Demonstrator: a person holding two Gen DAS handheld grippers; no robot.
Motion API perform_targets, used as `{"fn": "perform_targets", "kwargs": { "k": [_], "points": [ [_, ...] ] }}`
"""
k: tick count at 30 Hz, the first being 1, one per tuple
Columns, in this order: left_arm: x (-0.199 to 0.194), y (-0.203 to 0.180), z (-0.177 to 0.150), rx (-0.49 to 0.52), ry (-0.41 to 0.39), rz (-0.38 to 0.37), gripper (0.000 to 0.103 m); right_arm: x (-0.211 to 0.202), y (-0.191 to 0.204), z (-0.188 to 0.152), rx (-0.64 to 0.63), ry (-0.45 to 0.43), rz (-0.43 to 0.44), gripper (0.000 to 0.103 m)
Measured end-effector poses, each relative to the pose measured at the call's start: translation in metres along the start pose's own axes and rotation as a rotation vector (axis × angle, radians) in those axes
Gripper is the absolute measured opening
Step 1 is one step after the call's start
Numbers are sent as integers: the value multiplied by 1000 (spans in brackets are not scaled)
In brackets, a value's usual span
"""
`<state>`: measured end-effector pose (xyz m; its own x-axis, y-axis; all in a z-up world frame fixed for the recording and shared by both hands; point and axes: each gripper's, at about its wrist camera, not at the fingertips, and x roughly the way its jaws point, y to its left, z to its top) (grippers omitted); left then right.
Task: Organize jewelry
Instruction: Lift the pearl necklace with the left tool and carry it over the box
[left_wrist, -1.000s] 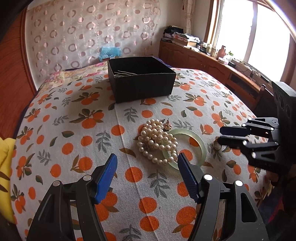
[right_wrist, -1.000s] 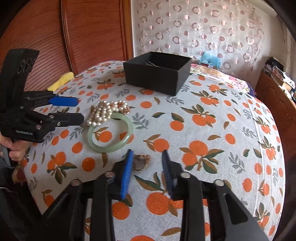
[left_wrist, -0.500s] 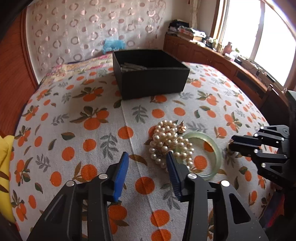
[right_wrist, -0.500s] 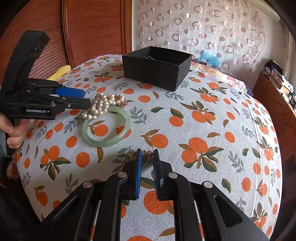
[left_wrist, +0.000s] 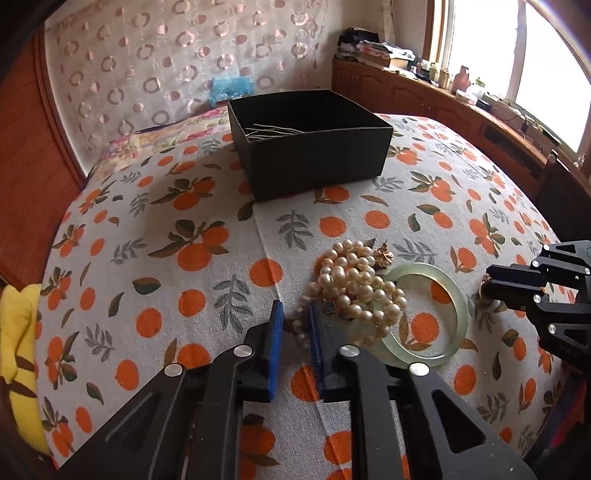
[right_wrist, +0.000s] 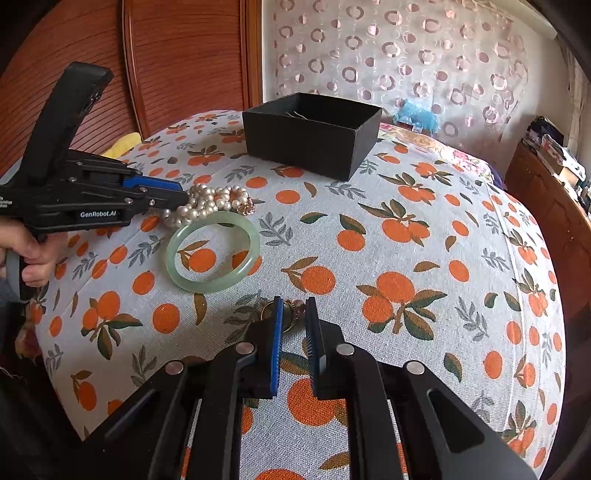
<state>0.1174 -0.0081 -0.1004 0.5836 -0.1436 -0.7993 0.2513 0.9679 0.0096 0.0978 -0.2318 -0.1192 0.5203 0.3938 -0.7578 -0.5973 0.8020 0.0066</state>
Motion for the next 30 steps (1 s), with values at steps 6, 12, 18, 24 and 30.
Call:
{"fn": "perform_targets", "kwargs": {
  "k": [6,12,18,24,30],
  "points": [
    [-22,4,12,-28,-88,-22,6,-3,1,2,-22,-1,-16,11],
    [-69,-4,38,-20,-232,-24,6,-15,-7,10,-5,-33,-22,11],
    [-97,-9,59,-1,-312,-10,6,-25,-9,21,1,-67,-13,11],
    [-120,-6,79,-4,-370,-18,6,-35,-12,42,-6,-105,7,11],
    [-132,-3,99,-10,-418,-24,6,-36,-18,60,0,-138,28,11]
  ]
}}
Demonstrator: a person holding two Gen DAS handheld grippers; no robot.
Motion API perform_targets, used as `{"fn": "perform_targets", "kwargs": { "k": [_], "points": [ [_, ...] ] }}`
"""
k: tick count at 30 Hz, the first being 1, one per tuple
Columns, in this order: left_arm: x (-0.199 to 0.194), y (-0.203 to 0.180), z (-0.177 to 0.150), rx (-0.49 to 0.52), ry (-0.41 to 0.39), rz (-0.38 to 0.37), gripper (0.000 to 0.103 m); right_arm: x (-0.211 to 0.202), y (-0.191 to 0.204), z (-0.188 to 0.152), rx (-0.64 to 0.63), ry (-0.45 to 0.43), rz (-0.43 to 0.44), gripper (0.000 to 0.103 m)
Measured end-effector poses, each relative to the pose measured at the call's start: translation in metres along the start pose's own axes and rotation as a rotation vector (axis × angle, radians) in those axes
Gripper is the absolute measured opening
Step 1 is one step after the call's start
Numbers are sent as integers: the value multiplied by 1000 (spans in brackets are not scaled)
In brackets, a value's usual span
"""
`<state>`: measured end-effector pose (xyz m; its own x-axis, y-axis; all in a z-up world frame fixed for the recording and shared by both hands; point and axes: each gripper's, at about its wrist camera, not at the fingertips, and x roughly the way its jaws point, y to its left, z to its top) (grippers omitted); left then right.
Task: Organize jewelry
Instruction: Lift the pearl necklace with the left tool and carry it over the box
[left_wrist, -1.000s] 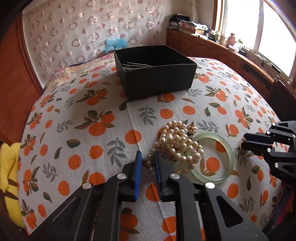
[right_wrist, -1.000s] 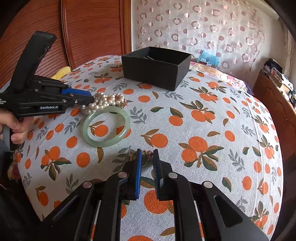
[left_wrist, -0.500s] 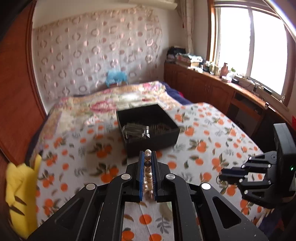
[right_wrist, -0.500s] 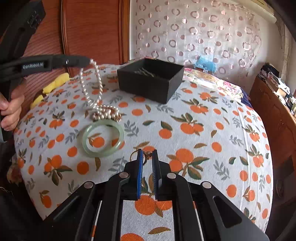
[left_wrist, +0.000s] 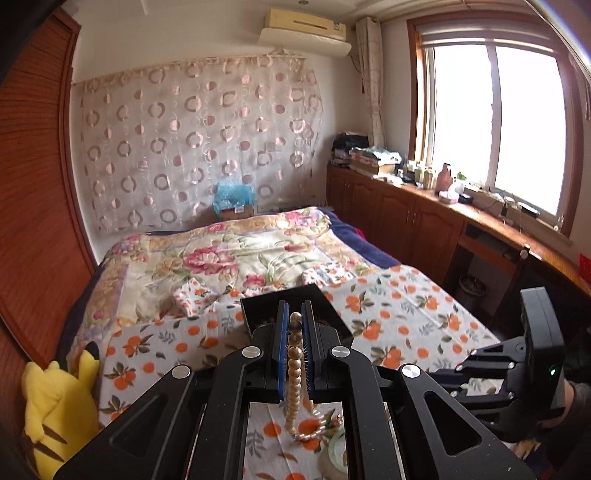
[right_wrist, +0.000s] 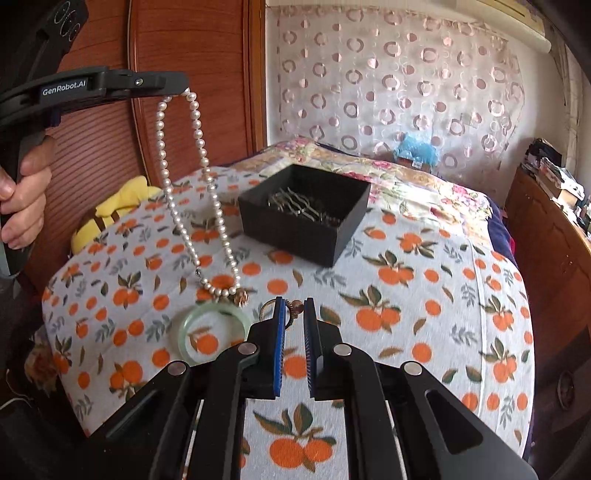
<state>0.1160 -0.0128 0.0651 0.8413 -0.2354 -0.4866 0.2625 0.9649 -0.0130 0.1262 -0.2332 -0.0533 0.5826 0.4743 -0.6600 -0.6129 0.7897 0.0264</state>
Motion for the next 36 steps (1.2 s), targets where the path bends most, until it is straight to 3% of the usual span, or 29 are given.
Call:
{"fn": "perform_targets", "kwargs": {
  "k": [7,16,24,30,36],
  "points": [
    [-2,1,22,-2,-29,-20,6,10,-5,19,1,-7,32,11],
    [1,8,72,5,-74,-29,6,24,-20,58,-2,-6,60,11],
    [29,19,101,6,-51,-28,6,36,-38,93,0,-14,77,11],
    [58,28,97,-7,-4,-20,6,44,-48,111,-7,-20,80,11],
    [98,32,67,-25,90,-32,6,56,-56,123,-7,-25,77,11]
  ]
}}
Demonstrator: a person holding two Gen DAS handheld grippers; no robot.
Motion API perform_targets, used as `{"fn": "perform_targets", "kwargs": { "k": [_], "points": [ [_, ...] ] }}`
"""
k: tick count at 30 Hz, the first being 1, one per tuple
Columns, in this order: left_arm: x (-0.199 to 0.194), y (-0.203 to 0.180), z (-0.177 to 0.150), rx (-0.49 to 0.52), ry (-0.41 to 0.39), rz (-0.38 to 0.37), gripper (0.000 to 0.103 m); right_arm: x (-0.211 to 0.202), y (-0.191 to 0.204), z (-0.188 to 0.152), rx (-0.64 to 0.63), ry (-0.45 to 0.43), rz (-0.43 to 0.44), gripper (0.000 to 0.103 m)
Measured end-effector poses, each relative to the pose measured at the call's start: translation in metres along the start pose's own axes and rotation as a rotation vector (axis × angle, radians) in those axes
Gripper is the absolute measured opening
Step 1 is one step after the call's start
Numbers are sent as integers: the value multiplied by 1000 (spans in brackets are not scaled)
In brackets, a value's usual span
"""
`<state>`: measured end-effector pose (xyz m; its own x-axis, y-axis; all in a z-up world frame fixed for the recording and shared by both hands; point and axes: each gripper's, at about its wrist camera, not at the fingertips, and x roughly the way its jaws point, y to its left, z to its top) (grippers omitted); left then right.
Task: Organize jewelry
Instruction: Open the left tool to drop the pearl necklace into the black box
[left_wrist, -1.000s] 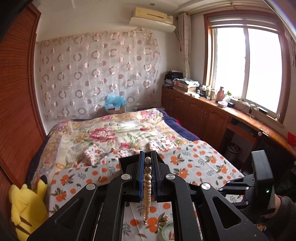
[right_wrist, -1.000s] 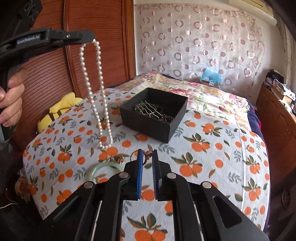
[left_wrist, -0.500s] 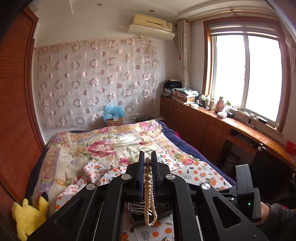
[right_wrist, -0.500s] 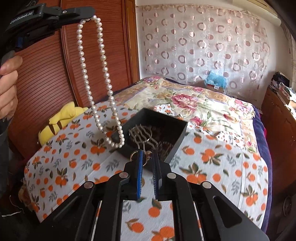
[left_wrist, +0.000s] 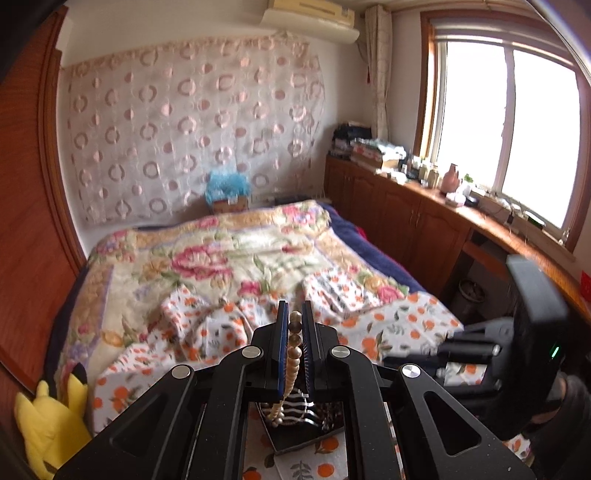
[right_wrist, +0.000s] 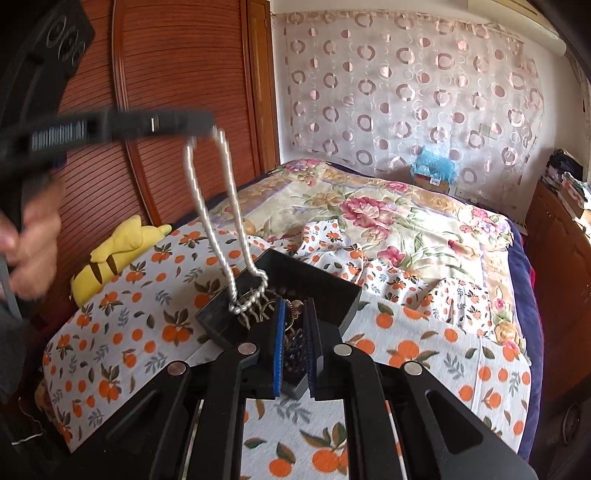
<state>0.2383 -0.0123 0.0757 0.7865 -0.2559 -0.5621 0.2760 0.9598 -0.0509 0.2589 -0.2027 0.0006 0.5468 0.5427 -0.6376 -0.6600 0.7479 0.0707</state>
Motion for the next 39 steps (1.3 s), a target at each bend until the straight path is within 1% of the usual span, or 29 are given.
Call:
{"fn": "perform_targets", "kwargs": {
  "k": [3,9,15,18,24,30,36,38,39],
  "points": [
    [18,5,-20,-28,48,-12,6,14,-3,5,-4,8,-17,11],
    [49,17,-61,-84,140,-28,6,40,-11,7,9,34,-23,11],
    [61,19,-84,-112,180,-44,6,61,-18,8,23,54,-19,11],
    [63,17,-90,-117,189,-55,6,76,-17,11,8,75,-17,11],
    [58,19,-93,-131,175,-61,6,97,-14,12,-8,100,-18,12],
    [59,20,-93,-124,183,-53,6,101,-17,14,12,100,-26,13],
    [53,18,-91,-106,174,-38,7,90,-16,14,15,88,-31,14],
    [47,14,-93,-94,171,-35,13,79,-14,9,15,76,-46,14],
    [44,13,-94,-90,168,-32,22,74,-12,6,17,71,-48,14]
  ]
}}
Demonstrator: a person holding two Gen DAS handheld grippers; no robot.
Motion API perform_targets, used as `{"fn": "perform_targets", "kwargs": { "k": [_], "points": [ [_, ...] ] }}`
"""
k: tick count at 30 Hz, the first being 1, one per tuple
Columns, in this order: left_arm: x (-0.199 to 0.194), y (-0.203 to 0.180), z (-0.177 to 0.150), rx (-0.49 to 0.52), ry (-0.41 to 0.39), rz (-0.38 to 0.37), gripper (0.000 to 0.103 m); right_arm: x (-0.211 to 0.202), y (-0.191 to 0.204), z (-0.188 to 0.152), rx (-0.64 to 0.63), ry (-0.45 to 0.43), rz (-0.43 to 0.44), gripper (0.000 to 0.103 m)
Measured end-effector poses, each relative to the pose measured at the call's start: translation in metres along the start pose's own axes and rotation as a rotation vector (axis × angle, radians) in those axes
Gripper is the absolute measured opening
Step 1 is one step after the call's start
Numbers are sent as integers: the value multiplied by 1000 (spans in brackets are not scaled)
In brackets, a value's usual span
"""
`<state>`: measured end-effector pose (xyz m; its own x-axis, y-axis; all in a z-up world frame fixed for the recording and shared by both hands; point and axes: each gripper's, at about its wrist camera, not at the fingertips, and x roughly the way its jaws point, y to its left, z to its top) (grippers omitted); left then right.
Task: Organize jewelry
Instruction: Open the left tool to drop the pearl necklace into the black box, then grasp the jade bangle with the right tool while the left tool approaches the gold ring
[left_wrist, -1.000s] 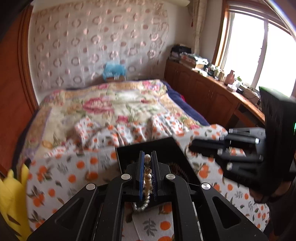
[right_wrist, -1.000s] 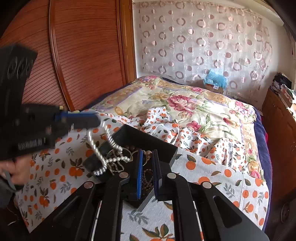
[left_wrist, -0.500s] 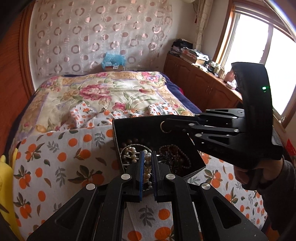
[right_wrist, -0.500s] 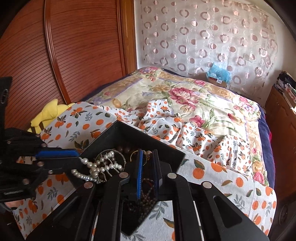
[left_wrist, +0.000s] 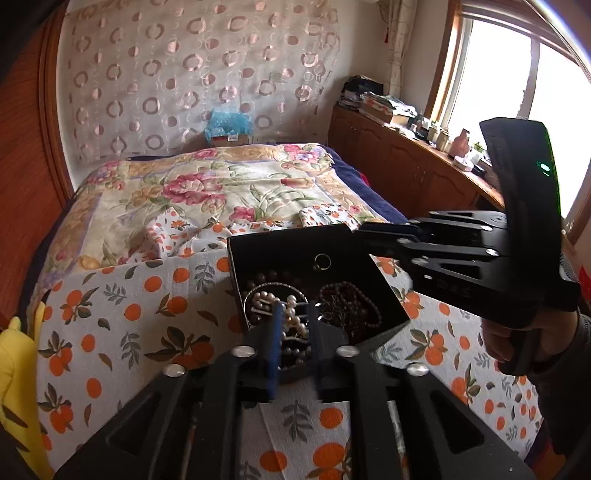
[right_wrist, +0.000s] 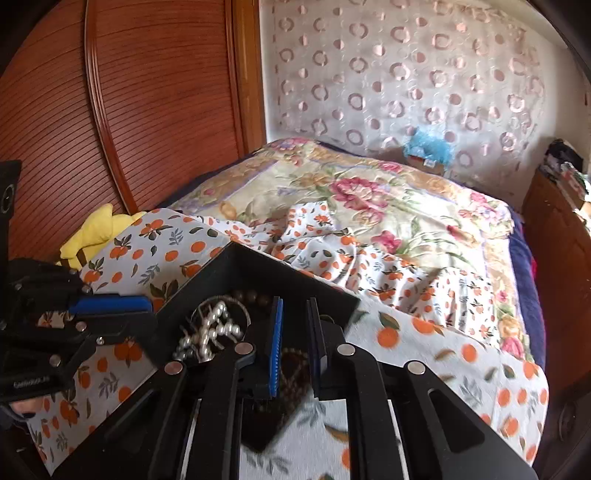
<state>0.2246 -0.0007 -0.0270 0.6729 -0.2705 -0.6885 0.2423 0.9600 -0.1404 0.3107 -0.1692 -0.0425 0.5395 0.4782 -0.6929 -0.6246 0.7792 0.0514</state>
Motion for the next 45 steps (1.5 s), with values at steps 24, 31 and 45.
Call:
{"fn": "perform_targets", "kwargs": {
  "k": [24,31,45],
  "points": [
    [-50,3,-85,6,36,71,71,-55,99,-141,-48,138,83,14],
    [-45,2,-100,4,70,79,72,-45,101,-150,-63,173,41,18],
    [-16,-34,-101,67,123,23,71,-78,64,-157,-11,114,20,8]
  ]
}}
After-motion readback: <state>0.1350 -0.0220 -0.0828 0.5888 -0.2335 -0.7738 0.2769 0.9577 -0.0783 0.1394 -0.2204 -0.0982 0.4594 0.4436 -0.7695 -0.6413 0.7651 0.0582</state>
